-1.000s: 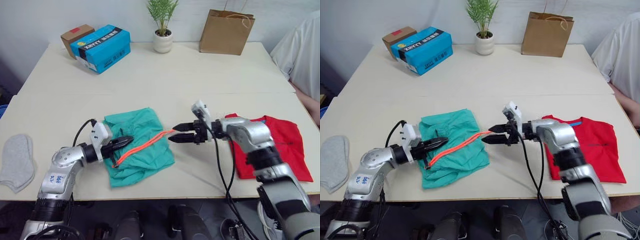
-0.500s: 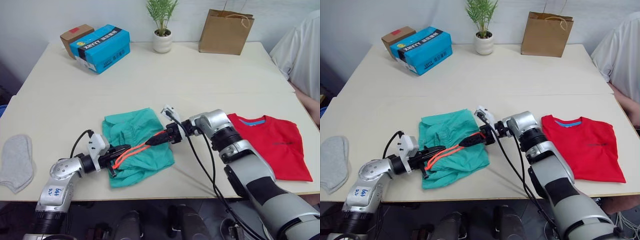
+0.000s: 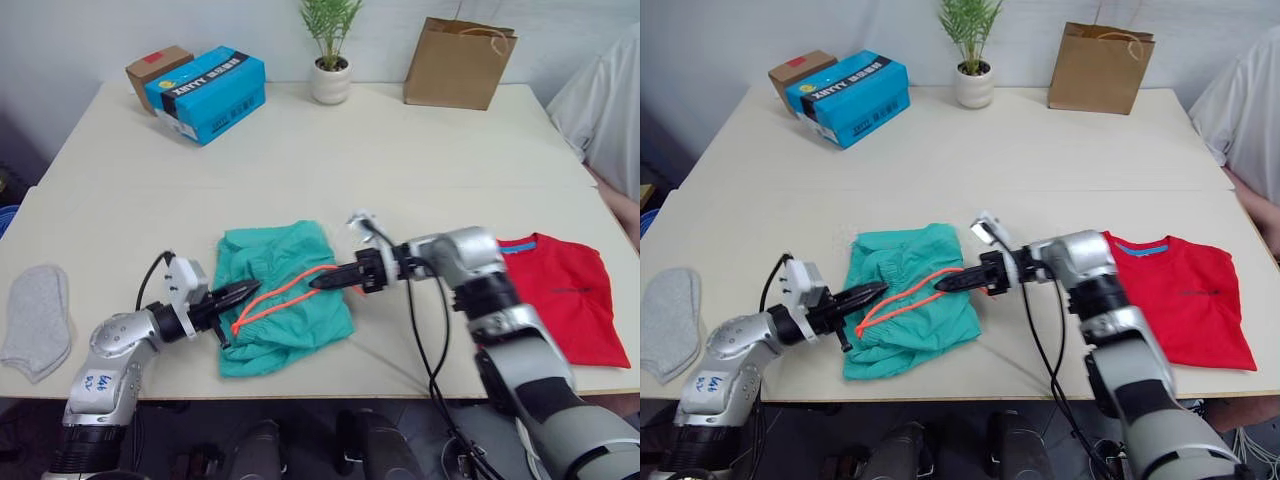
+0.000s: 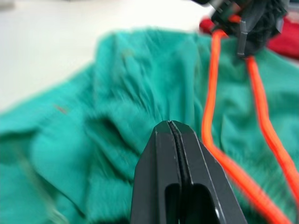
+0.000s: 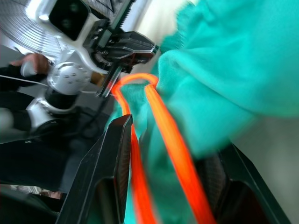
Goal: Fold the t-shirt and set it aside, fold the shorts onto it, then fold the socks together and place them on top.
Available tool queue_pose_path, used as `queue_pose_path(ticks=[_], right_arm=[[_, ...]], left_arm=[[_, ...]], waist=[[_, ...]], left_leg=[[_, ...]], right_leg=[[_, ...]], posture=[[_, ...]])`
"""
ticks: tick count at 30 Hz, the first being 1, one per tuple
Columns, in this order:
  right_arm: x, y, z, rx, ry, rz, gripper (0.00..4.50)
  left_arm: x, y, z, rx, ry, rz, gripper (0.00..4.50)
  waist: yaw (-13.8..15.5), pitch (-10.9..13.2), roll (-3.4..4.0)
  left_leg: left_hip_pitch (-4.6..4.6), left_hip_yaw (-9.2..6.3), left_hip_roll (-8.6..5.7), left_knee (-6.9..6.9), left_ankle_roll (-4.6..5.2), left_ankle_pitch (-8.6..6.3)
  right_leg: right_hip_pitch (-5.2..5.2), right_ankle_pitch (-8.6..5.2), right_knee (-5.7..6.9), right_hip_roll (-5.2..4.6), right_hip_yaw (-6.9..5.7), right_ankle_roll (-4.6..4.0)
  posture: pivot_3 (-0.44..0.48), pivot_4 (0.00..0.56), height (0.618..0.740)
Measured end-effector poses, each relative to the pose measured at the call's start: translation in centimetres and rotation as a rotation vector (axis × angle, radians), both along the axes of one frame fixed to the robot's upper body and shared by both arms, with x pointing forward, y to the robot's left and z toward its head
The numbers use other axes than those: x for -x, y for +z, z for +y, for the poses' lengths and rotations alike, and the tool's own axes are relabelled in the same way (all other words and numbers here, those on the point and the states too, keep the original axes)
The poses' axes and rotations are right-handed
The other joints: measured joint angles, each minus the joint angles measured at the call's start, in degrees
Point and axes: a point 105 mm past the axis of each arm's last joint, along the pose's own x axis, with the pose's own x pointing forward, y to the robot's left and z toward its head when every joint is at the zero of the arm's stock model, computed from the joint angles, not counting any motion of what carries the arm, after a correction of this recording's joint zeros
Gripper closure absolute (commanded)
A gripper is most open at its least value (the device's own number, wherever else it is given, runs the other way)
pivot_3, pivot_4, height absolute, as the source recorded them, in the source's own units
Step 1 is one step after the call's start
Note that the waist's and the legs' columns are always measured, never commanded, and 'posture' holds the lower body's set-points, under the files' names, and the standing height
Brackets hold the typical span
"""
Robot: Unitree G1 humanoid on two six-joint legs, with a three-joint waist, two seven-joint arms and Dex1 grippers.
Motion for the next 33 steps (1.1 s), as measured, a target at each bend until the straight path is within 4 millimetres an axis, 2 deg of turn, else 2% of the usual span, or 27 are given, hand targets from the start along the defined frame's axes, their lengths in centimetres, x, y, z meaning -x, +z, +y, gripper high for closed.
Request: queue_pose_path(ticks=[1, 3, 5, 7, 9, 12, 14, 17, 21, 22, 24, 28, 31, 33], right_arm=[[0.4, 0.7, -0.7, -0.014, 0.002, -0.004, 3.01], [1.3, 2.8, -3.1, -0.034, -0.038, -0.031, 3.01], [1.3, 2.4, -4.2, -0.007, -0.095, -0.045, 3.01], [1.3, 0.0, -4.9, 0.050, -0.150, -0.014, 3.01], [0.9, -2.2, -4.7, 0.107, -0.188, -0.009, 3.01], [0.1, -3.3, -4.7, 0.143, -0.228, -0.047, 3.01], [-0.3, -3.7, -5.0, 0.147, -0.249, -0.066, 2.30], [-0.6, -3.6, -4.6, 0.121, -0.254, -0.108, 1.53], [0.2, -3.2, -4.2, 0.093, -0.192, -0.209, 0.15], [0.5, -3.1, -4.1, 0.093, -0.163, -0.240, 0.03], [1.5, -3.1, -4.2, 0.101, -0.100, -0.296, 0.03], [2.0, -2.0, -4.9, 0.074, -0.070, -0.319, 0.03], [1.6, -0.7, -5.4, 0.029, -0.093, -0.276, 0.03], [0.4, -0.2, -5.7, 0.045, -0.137, -0.273, 0.03]], left_arm=[[0.1, 0.6, -0.3, 0.014, -0.014, -0.003, 3.42], [0.4, 2.2, -1.0, 0.036, -0.048, -0.031, 2.75], [0.3, 2.2, -0.9, 0.036, -0.045, -0.030, 2.16], [0.1, 1.2, -0.9, 0.016, -0.040, -0.012, 2.16], [0.0, -0.2, -1.2, -0.014, -0.053, 0.021, 2.16], [0.1, -1.5, -2.2, -0.045, -0.092, 0.045, 2.16], [0.0, -2.0, -3.1, -0.042, -0.109, 0.041, 2.10], [-0.7, -2.5, -3.7, -0.042, -0.109, 0.049, 2.10], [-1.2, -2.8, -3.8, -0.071, -0.113, 0.034, 2.10], [-1.3, -3.1, -3.7, -0.079, -0.108, 0.043, 2.10], [-1.4, -3.6, -3.6, -0.092, -0.107, 0.052, 2.10], [-1.4, -3.9, -3.6, -0.109, -0.109, 0.047, 2.10], [-1.4, -4.1, -3.5, -0.119, -0.111, 0.049, 2.10], [-1.4, -4.2, -3.4, -0.130, -0.113, 0.051, 2.10]], waist=[[0.0, 0.0, 0.00], [0.1, 0.0, 0.01], [-0.2, 0.0, -0.01], [-0.3, 0.0, -0.01], [-0.3, 0.0, 0.03], [0.1, 0.0, 0.03], [0.2, 0.0, 0.03], [0.4, 0.0, 0.03], [0.4, 0.0, 0.03], [0.3, 0.0, 0.03], [0.2, 0.0, 0.03], [0.1, 0.0, 0.03], [0.1, 0.0, 0.03], [0.0, 0.0, 0.03]], left_leg=[[-0.01, -0.02, -0.02, -0.01, 0.00, 0.00], [0.00, -0.04, -0.03, -0.01, 0.01, 0.00], [0.17, -0.01, 0.01, -0.02, -0.02, -0.01], [0.18, 0.02, 0.01, -0.02, -0.03, 0.00], [0.14, 0.07, 0.00, 0.01, -0.04, 0.08], [0.09, 0.05, -0.01, 0.10, -0.02, 0.09], [0.04, 0.03, -0.04, 0.12, 0.03, 0.08], [-0.02, 0.01, -0.05, 0.16, 0.08, 0.06], [-0.02, 0.00, -0.05, 0.15, 0.09, 0.05], [-0.02, 0.01, -0.05, 0.15, 0.09, 0.05], [-0.02, 0.01, -0.05, 0.16, 0.09, 0.05], [0.02, -0.03, -0.04, 0.23, 0.09, 0.05], [0.03, -0.03, -0.04, 0.24, 0.09, 0.05], [0.04, -0.03, -0.02, 0.24, 0.09, 0.05]], right_leg=[[0.00, 0.00, 0.01, 0.00, -0.01, 0.00], [0.03, 0.00, -0.03, 0.00, -0.05, 0.00], [0.18, 0.00, -0.05, 0.06, -0.05, 0.00], [0.17, 0.00, -0.02, 0.10, -0.03, 0.00], [0.09, 0.01, 0.05, 0.11, 0.00, -0.01], [0.08, 0.04, 0.07, 0.10, 0.00, 0.03], [0.10, 0.08, 0.01, 0.07, 0.00, 0.08], [0.10, 0.10, -0.03, 0.07, -0.02, 0.12], [0.10, 0.10, -0.05, 0.07, -0.04, 0.13], [0.10, 0.10, -0.05, 0.08, -0.04, 0.13], [0.10, 0.10, -0.05, 0.07, -0.04, 0.13], [0.15, 0.11, -0.01, 0.07, -0.05, 0.14], [0.14, 0.12, 0.00, 0.06, -0.04, 0.12], [0.14, 0.12, 0.00, 0.07, -0.03, 0.11]], posture=[[0.000, 0.150, 0.740], [0.000, 0.150, 0.740], [0.000, 0.150, 0.740], [0.000, 0.150, 0.740], [0.000, 0.150, 0.740], [0.000, 0.150, 0.740], [0.000, 0.150, 0.740], [0.000, 0.150, 0.740], [0.000, 0.150, 0.740], [0.000, 0.150, 0.740], [0.000, 0.150, 0.740], [0.000, 0.150, 0.740], [0.000, 0.150, 0.740], [0.000, 0.150, 0.740]])
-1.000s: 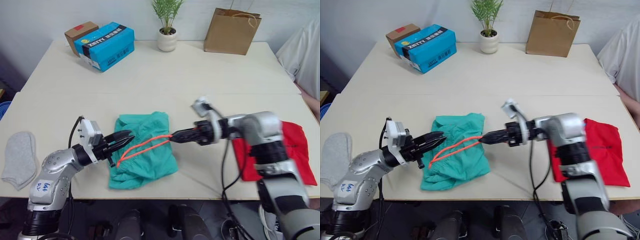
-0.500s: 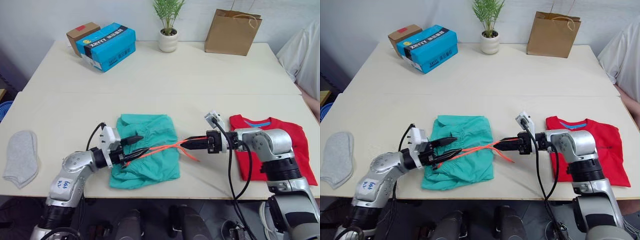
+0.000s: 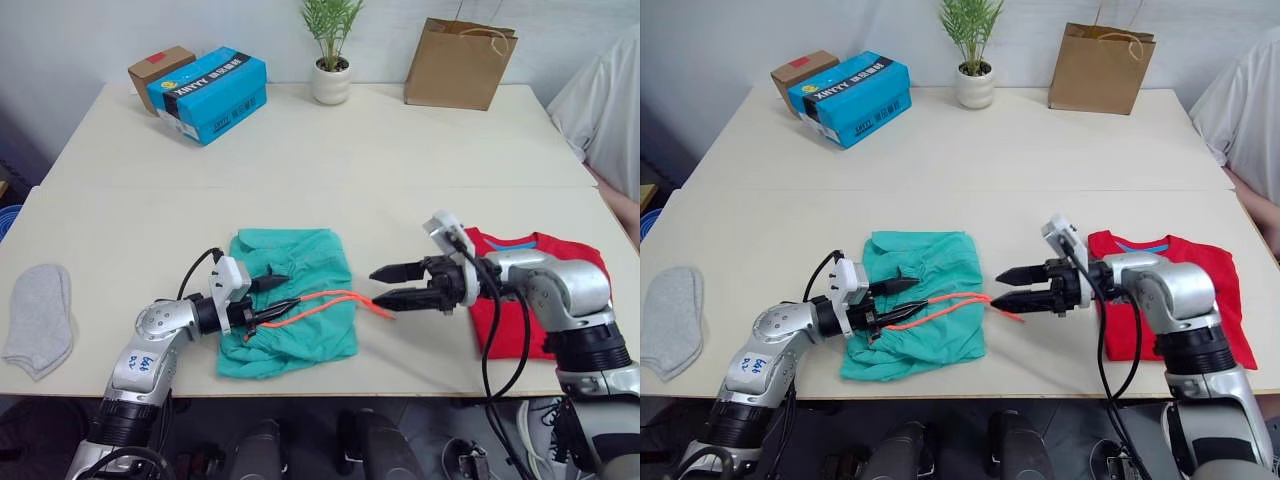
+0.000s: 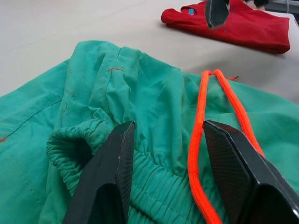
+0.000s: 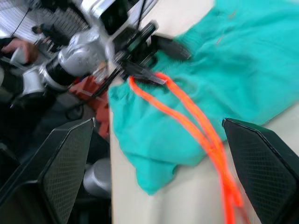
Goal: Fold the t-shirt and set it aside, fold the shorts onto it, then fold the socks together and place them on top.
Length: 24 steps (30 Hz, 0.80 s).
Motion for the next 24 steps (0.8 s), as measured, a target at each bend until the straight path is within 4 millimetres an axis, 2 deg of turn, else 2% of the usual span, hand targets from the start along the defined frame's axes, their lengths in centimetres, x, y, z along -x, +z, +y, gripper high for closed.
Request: queue_pose_path(ticks=[2, 3, 7, 13, 15, 21, 24], right_arm=[[-1.9, -0.6, -0.2, 0.050, -0.093, 0.063, 0.03], [-2.2, -1.3, -0.2, 0.084, -0.116, 0.112, 0.03], [-2.8, -4.1, 2.1, 0.125, -0.160, 0.375, 0.03], [-2.9, -4.1, 6.0, 0.084, -0.118, 0.503, 0.03], [-2.9, -4.4, 6.9, 0.071, -0.112, 0.521, 0.59], [-3.3, -5.5, 8.6, 0.034, -0.141, 0.566, 2.75], [-3.1, -4.8, 8.9, 0.000, -0.122, 0.566, 3.79]], left_arm=[[0.1, -0.1, 0.2, -0.011, -0.001, 0.000, 2.10], [0.1, -0.2, 0.2, -0.013, -0.002, -0.001, 2.10], [0.4, -0.4, 0.4, -0.019, 0.002, 0.006, 2.10], [0.5, -0.4, 0.5, -0.033, 0.001, 0.003, 2.10], [0.5, -0.4, 0.6, -0.036, 0.003, 0.003, 2.10], [0.7, -0.7, 0.7, -0.039, 0.008, 0.009, 2.10], [0.9, -0.5, 1.0, -0.025, 0.018, 0.006, 2.10]], waist=[[-0.1, 0.0, 0.00], [0.0, 0.0, 0.00], [-0.2, 0.0, 0.01], [-0.1, 0.0, 0.02], [-0.2, 0.0, 0.03], [-0.4, 0.0, 0.03], [-0.4, 0.0, 0.03]], left_leg=[[0.01, 0.02, 0.01, 0.00, -0.01, 0.00], [0.00, 0.01, 0.01, -0.01, -0.01, 0.00], [-0.02, 0.02, 0.04, -0.02, -0.02, 0.01], [-0.03, 0.03, 0.04, 0.00, -0.01, 0.01], [-0.02, 0.04, 0.04, 0.00, 0.00, 0.00], [-0.02, 0.04, 0.05, -0.01, -0.01, 0.01], [-0.06, 0.04, 0.04, -0.01, -0.01, 0.00]], right_leg=[[-0.02, 0.01, 0.02, 0.00, 0.01, -0.01], [-0.02, 0.01, 0.02, 0.00, 0.00, -0.02], [-0.04, 0.01, 0.04, 0.00, 0.00, -0.03], [-0.04, 0.01, 0.07, -0.01, 0.01, -0.03], [-0.03, 0.01, 0.07, -0.01, 0.02, -0.03], [-0.06, 0.01, 0.11, 0.00, 0.02, -0.03], [-0.06, 0.01, 0.07, -0.01, 0.02, -0.03]], posture=[[0.000, 0.150, 0.740], [0.000, 0.150, 0.740], [0.000, 0.150, 0.740], [0.000, 0.150, 0.740], [0.000, 0.150, 0.740], [0.000, 0.150, 0.740], [0.000, 0.150, 0.740]])
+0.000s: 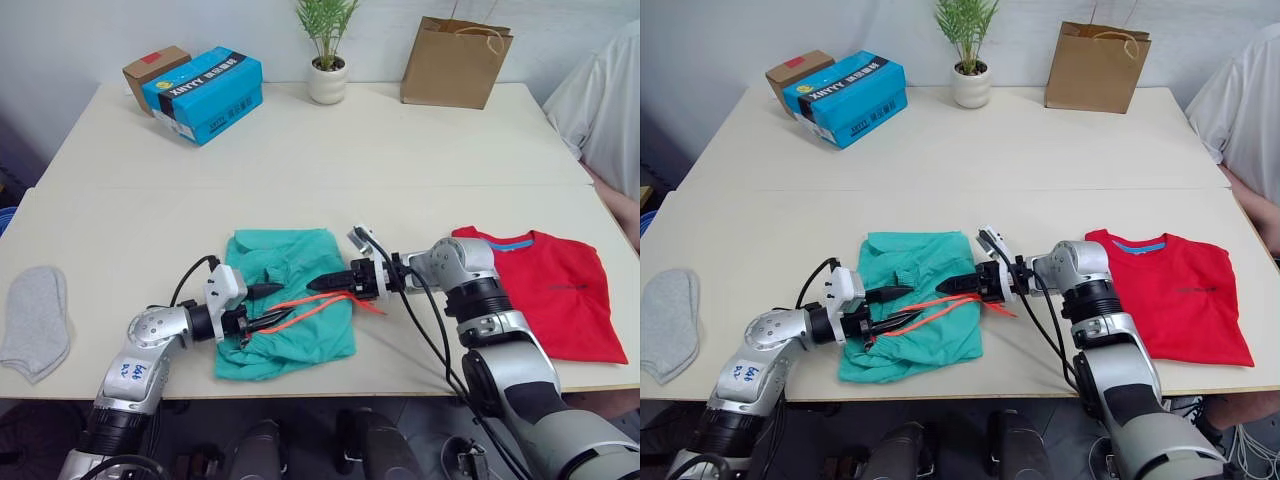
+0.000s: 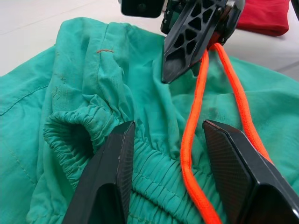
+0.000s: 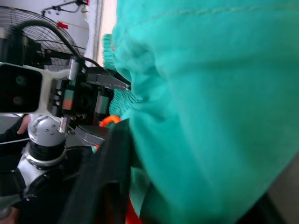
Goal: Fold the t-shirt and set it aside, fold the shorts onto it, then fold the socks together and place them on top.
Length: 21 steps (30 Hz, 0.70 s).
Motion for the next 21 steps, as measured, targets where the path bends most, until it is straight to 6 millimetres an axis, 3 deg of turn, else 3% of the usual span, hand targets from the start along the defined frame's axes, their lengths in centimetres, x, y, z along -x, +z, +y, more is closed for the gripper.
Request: queue_pose_path(ticks=[2, 5, 7, 10, 15, 21], right_arm=[[0.4, 0.7, 0.0, -0.024, 0.019, -0.003, 4.46], [1.1, 1.6, -0.9, -0.052, 0.033, -0.003, 4.46], [1.7, 3.0, -2.3, -0.085, 0.039, -0.009, 4.46], [3.1, 5.6, -4.1, -0.127, 0.084, -0.068, 4.50], [6.8, 9.5, -10.1, -0.081, 0.138, -0.202, 4.50], [8.7, 12.2, -16.6, 0.159, 0.061, -0.326, 4.50]], left_arm=[[0.1, 0.2, 0.1, 0.006, 0.003, -0.007, 2.10], [0.6, 0.6, 0.1, -0.061, -0.043, -0.024, 2.10], [0.9, 1.9, 0.0, -0.034, -0.051, -0.038, 2.10], [1.4, 4.6, -0.5, 0.055, -0.067, -0.051, 1.54], [2.9, 8.2, -1.0, 0.147, -0.120, -0.054, 0.02], [3.4, 7.6, -1.3, 0.163, -0.133, -0.016, 0.02]], waist=[[0.1, 0.0, 0.00], [0.2, 0.0, 0.02], [0.4, 0.1, 0.11], [0.4, 0.1, 0.11], [0.6, 0.2, 0.23], [0.4, 0.3, 0.30]], left_leg=[[-0.01, -0.01, 0.00, 0.00, 0.00, 0.00], [-0.02, -0.03, 0.00, -0.02, 0.00, -0.01], [-0.12, -0.06, -0.05, -0.01, 0.04, 0.01], [-0.13, -0.10, -0.05, -0.01, 0.06, -0.01], [-0.14, -0.13, -0.09, -0.11, 0.08, -0.03], [-0.04, -0.03, -0.06, -0.07, 0.02, -0.03]], right_leg=[[0.00, 0.00, -0.01, 0.00, 0.00, 0.00], [0.00, 0.00, -0.03, 0.00, -0.02, 0.00], [-0.04, 0.00, -0.04, -0.07, -0.02, 0.00], [-0.03, 0.01, -0.11, -0.07, -0.03, 0.01], [0.01, 0.00, -0.33, -0.03, -0.07, 0.02], [0.04, 0.00, -0.39, 0.12, -0.02, 0.04]], posture=[[0.000, 0.150, 0.740], [0.000, 0.150, 0.740], [0.000, 0.150, 0.740], [0.000, 0.150, 0.740], [0.000, 0.150, 0.740], [0.000, 0.150, 0.740]])
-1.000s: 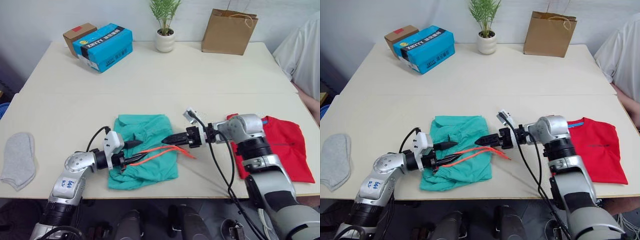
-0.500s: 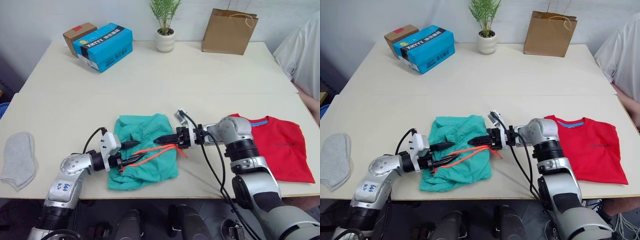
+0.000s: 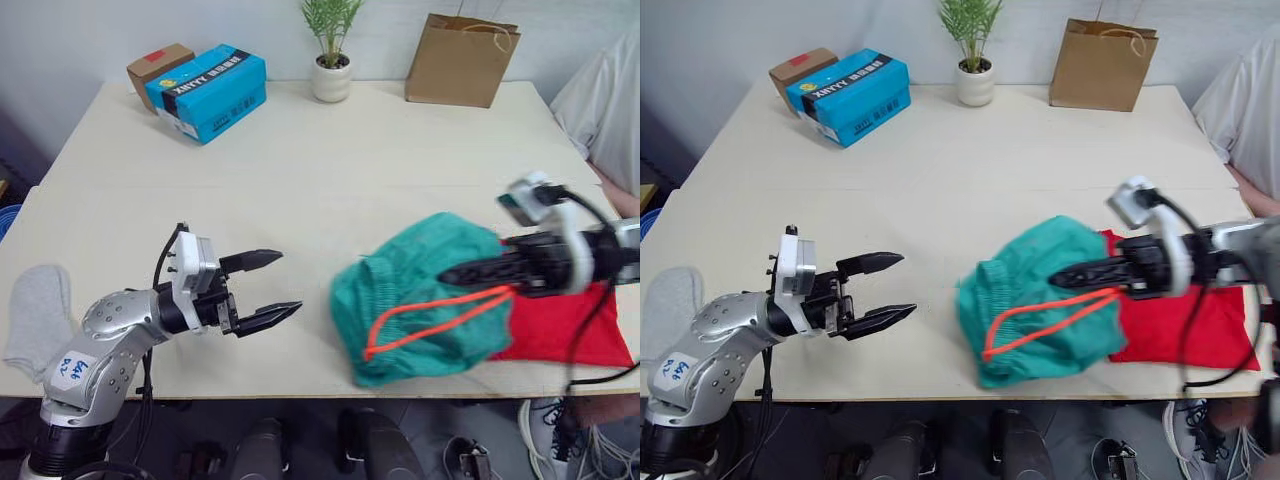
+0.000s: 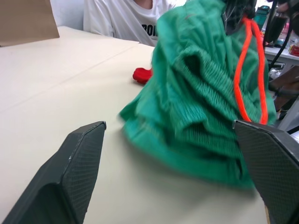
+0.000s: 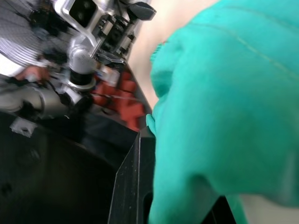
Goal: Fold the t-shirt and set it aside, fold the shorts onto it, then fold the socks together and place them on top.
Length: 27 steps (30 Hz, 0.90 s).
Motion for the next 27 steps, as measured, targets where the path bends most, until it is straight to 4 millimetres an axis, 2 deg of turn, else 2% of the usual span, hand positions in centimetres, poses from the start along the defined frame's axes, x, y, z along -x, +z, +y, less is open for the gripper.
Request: queue_pose_path(ticks=[3, 5, 9, 13, 17, 21, 27], right_arm=[[-0.6, 1.2, -3.5, 0.114, -0.076, -0.087, 4.50], [-1.2, 1.1, -5.7, 0.194, -0.125, -0.129, 4.50], [-2.8, -1.8, -9.3, 0.360, -0.177, -0.139, 4.50], [-4.2, -3.8, -12.6, 0.511, -0.214, -0.161, 4.50], [-5.6, -6.3, -15.6, 0.611, -0.290, -0.145, 4.50], [-5.1, -8.1, -17.5, 0.708, -0.299, -0.107, 4.50], [-6.1, -9.4, -18.0, 0.744, -0.339, -0.159, 4.50]], left_arm=[[-0.4, -0.6, 0.0, 0.003, -0.003, 0.009, 0.02], [-0.7, -1.3, -0.1, -0.001, -0.003, 0.030, 0.02], [-0.7, -1.6, -0.4, -0.017, -0.022, 0.027, 0.02], [-0.5, -1.8, -0.4, -0.023, -0.023, 0.029, 0.02], [-0.3, -2.2, 0.0, -0.031, -0.003, 0.045, 0.02], [0.0, -2.3, 0.9, -0.047, 0.030, 0.063, 0.02], [0.3, -2.1, 1.5, -0.056, 0.050, 0.060, 0.02]], waist=[[0.2, 0.0, 0.06], [0.2, 0.1, 0.03], [0.1, 0.1, 0.06], [0.1, 0.2, 0.17], [0.1, 0.2, 0.19], [0.2, 0.3, 0.40], [0.1, 0.3, 0.42]], left_leg=[[0.02, 0.03, -0.01, 0.08, -0.01, 0.00], [0.01, 0.08, 0.00, 0.08, -0.01, -0.01], [-0.02, 0.23, 0.01, 0.08, -0.16, 0.02], [-0.03, 0.33, 0.01, 0.08, -0.34, 0.11], [-0.03, 0.42, 0.09, 0.29, -0.37, 0.13], [-0.08, 0.39, 0.14, 0.55, -0.36, 0.10], [-0.06, 0.39, 0.16, 0.81, -0.29, -0.02]], right_leg=[[0.02, 0.01, -0.03, 0.04, 0.05, 0.02], [0.01, 0.02, -0.08, 0.04, 0.10, 0.03], [-0.04, 0.04, -0.11, 0.03, 0.22, 0.08], [-0.10, 0.05, -0.11, 0.06, 0.27, 0.09], [-0.10, 0.05, -0.05, 0.15, 0.32, 0.09], [-0.10, 0.05, 0.07, 0.16, 0.32, 0.09], [-0.02, 0.09, 0.24, 0.14, 0.36, 0.09]], posture=[[0.000, 0.150, 0.740], [0.000, 0.150, 0.740], [0.000, 0.150, 0.740], [0.000, 0.150, 0.740], [0.000, 0.150, 0.740], [0.000, 0.150, 0.740], [0.000, 0.150, 0.740]])
